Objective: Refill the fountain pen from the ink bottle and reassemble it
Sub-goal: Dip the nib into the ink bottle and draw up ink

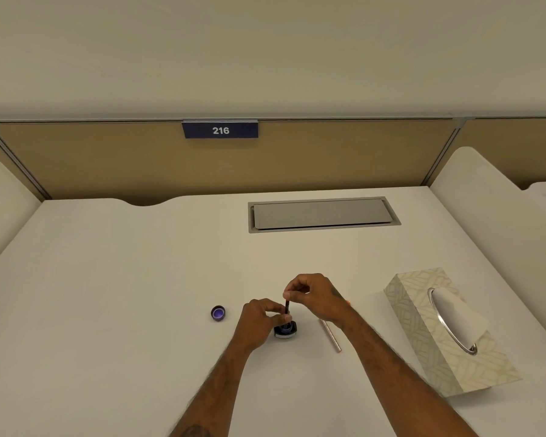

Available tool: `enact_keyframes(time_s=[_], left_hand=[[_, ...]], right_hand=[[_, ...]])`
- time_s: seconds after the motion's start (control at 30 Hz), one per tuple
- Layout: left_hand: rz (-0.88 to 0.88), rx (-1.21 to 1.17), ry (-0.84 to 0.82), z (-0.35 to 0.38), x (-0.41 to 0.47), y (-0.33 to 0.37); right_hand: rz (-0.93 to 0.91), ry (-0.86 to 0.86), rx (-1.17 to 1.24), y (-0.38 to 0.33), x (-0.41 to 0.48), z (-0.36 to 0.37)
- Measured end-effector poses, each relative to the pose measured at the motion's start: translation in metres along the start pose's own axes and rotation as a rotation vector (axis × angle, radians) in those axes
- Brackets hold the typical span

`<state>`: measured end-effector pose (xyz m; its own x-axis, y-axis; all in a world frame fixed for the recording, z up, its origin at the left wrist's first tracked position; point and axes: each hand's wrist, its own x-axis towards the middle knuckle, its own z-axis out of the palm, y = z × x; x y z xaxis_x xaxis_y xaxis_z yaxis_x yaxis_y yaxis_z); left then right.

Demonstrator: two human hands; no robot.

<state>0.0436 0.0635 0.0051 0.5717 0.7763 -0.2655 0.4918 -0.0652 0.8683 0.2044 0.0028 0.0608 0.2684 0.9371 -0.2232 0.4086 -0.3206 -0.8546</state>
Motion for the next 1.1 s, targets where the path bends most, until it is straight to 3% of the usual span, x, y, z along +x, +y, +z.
enact_keyframes(time_s=[0.37, 1.1], left_hand=[[0.005, -0.01, -0.002, -0.0013, 0.0024, -0.0005], [0.03, -0.004, 0.012, -0.0005, 0.0035, 0.001]], right_hand=[[-0.002, -0.012, 0.071, -0.0029, -0.0012, -0.0016], [-0.021, 0.087, -0.044, -0.0056, 0.0049, 0.0056]])
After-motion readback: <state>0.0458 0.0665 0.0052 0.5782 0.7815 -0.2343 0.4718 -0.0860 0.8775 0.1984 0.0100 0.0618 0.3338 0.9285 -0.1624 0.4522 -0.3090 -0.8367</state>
